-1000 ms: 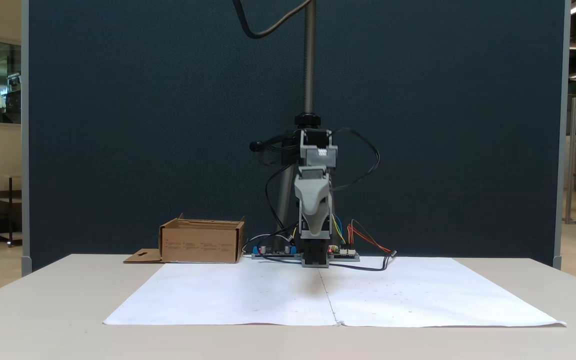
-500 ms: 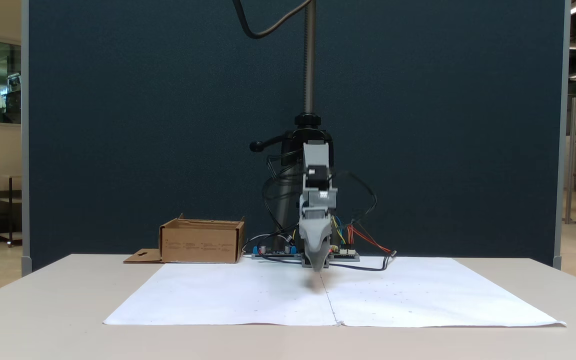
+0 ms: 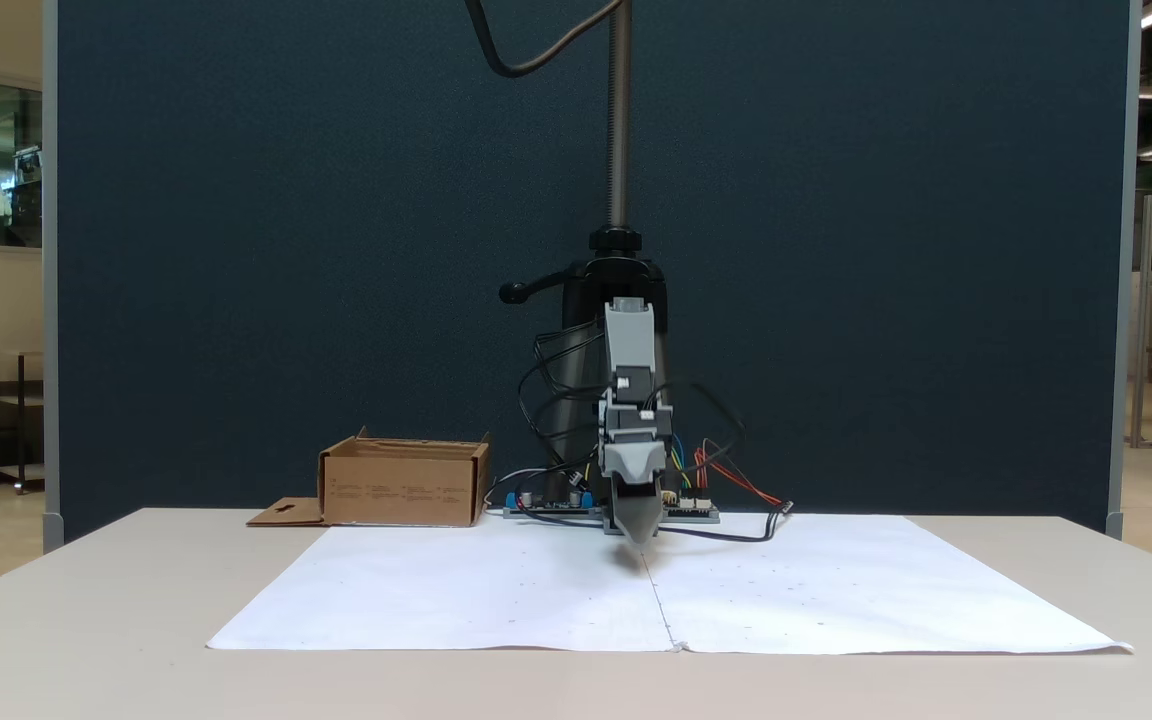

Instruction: Grasp a green dice and put it in the bin.

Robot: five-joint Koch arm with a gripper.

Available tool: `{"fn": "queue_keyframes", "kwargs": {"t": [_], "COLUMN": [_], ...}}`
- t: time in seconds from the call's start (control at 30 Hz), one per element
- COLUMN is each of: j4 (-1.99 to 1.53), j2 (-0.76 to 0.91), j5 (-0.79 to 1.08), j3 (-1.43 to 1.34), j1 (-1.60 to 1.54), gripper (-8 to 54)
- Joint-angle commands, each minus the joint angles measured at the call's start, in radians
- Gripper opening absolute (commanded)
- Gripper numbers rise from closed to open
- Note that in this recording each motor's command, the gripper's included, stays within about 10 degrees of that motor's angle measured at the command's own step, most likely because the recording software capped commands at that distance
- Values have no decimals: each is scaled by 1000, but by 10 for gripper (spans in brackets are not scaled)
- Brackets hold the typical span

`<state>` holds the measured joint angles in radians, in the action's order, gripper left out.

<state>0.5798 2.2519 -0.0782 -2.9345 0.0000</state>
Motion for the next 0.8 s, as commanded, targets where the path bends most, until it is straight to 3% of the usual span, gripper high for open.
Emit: {"fn": "queue_keyframes", "kwargs": {"t": [0.0, 0.27, 0.77], "j4": [167, 440, 899], "j2": [92, 118, 118], "j5": [54, 57, 52], "j3": [-20, -196, -196], "j1": [12, 6, 14], "gripper": [433, 434, 446]}}
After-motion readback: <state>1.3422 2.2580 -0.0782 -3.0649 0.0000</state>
